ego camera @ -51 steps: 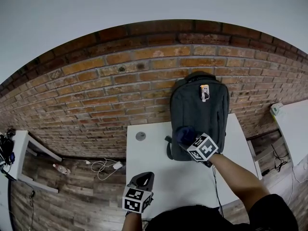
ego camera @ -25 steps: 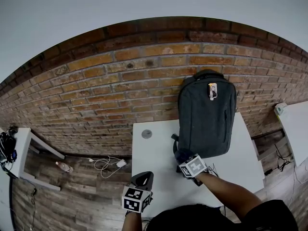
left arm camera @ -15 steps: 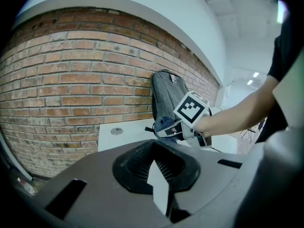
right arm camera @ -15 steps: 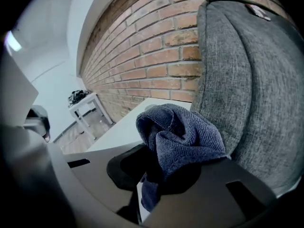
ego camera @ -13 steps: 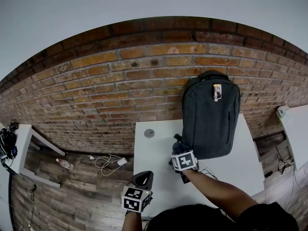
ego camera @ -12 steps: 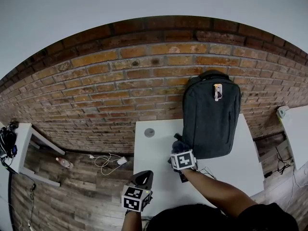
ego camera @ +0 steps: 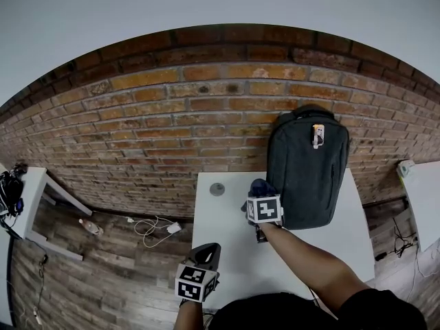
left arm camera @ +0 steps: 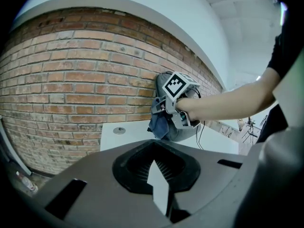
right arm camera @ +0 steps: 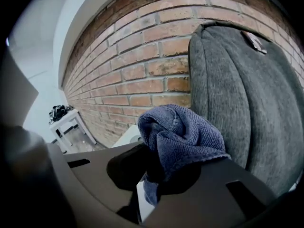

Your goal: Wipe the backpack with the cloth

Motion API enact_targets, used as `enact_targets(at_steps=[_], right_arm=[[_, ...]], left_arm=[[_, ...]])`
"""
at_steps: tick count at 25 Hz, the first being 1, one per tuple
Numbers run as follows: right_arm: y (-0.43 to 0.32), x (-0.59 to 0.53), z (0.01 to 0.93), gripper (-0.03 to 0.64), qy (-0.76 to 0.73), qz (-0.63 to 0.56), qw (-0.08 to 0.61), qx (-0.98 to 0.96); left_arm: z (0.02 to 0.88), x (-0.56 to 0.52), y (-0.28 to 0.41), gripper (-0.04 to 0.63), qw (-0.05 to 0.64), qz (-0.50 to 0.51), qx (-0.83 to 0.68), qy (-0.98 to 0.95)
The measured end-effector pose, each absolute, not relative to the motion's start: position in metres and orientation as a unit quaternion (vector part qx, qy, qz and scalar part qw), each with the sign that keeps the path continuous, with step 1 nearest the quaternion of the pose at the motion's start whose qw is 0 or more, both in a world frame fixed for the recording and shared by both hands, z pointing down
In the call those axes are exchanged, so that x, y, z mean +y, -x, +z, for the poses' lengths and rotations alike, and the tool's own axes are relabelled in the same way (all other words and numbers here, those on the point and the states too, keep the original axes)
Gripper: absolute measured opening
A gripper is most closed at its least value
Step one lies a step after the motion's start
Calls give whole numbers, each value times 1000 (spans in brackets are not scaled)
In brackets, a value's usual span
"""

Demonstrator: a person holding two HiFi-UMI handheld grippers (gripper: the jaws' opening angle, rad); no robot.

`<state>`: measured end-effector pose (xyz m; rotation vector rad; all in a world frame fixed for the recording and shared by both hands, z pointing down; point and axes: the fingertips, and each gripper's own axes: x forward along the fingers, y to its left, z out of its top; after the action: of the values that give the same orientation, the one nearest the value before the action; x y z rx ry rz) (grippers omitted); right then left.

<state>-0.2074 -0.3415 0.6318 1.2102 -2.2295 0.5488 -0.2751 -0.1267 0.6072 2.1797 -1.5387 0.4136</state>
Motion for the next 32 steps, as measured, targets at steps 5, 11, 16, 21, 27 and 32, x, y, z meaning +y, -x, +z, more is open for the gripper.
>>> enact_targets(at_steps=[5,11,16,21,27,32], right_arm=[[214,-370,598,48,-462,190,251,-829],[218,-411,538,48,-476,149,223,-837],[212,-435,490,48,-476,84,204,-851],[189,-424,469,48,-481,13,176,-859],[129,-394,443,48,-503,-98,151,-845],[70,-374,426,48,-543,-126,129,-820]], left_arm=[[610,-126,281,-18,219,150,-561,-784],[608,-125,277,-18,218,148,-558,-787],[606,-126,280,-18,214,147,-562,-785],[601,-132,286,-18,208,140,-566,-786],[602,-141,285,-18,210,144,-556,-792],[592,-159,279,-18,202,137,-543,-804]])
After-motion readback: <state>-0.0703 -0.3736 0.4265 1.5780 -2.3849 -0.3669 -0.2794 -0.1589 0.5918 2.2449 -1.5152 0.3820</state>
